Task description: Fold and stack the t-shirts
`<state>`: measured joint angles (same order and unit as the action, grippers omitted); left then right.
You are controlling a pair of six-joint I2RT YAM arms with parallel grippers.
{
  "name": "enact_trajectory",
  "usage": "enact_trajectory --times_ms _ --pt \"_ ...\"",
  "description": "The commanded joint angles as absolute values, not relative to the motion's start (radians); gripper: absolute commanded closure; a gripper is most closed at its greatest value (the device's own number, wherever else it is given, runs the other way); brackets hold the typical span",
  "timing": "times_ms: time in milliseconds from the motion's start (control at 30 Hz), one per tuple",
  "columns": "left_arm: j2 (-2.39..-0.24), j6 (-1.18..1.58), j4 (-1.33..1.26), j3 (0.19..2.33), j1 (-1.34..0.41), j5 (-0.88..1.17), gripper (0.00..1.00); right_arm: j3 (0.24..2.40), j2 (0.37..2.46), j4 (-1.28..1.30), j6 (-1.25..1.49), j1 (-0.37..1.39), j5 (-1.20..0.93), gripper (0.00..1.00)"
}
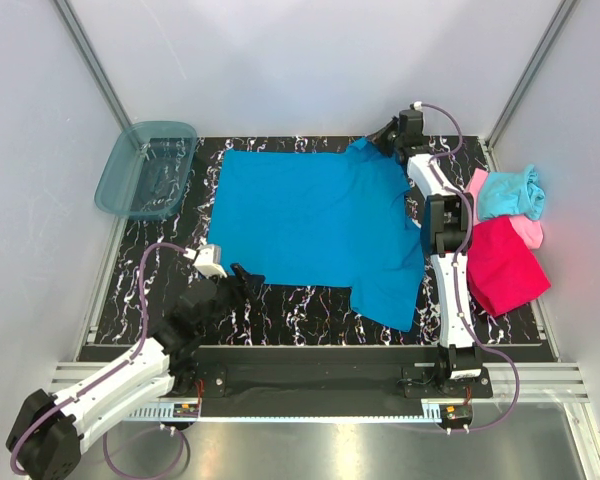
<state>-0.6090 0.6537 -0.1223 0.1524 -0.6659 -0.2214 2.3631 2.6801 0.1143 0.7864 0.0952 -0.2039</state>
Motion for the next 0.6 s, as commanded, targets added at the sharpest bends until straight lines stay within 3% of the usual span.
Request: enact_trajectory --times_ms 0,100,167,200,233,267,300,567 --pt "-0.615 0.635 -0.172 0.146 -0.669 -0.239 0.3 2.447 2.735 0.012 0.839 0.092 -0.229 0.99" --pt "-0.618 0.632 -0.173 0.146 -0.669 -0.241 0.3 2.526 2.796 0.011 0.879 0.092 -0.233 0.97" --pt "-0.62 0.632 -0.173 0.146 -0.669 -0.242 0.3 2.586 2.842 0.011 0.902 0.092 -0.239 0.77" --pt "-0.62 0.632 -0.173 0.146 -0.669 -0.244 0.3 2.601 2.853 0.009 0.907 0.092 -0.242 0.64" --pt "-0.621 0.632 -0.175 0.146 -0.669 -0.244 0.3 2.626 2.865 0.009 0.911 0.092 -0.245 0.45" --pt "-0.623 0.63 -0.176 0.146 -0.669 -0.244 0.3 2.629 2.876 0.009 0.913 0.092 -0.245 0.15" --pt "-0.624 0.63 -0.181 0.146 -0.669 -0.242 0.3 2.629 2.876 0.011 0.91 0.092 -0.241 0.01" --pt "-0.623 0.629 -0.184 0.146 -0.669 -0.232 0.31 2.525 2.749 -0.021 0.845 0.089 -0.209 0.0"
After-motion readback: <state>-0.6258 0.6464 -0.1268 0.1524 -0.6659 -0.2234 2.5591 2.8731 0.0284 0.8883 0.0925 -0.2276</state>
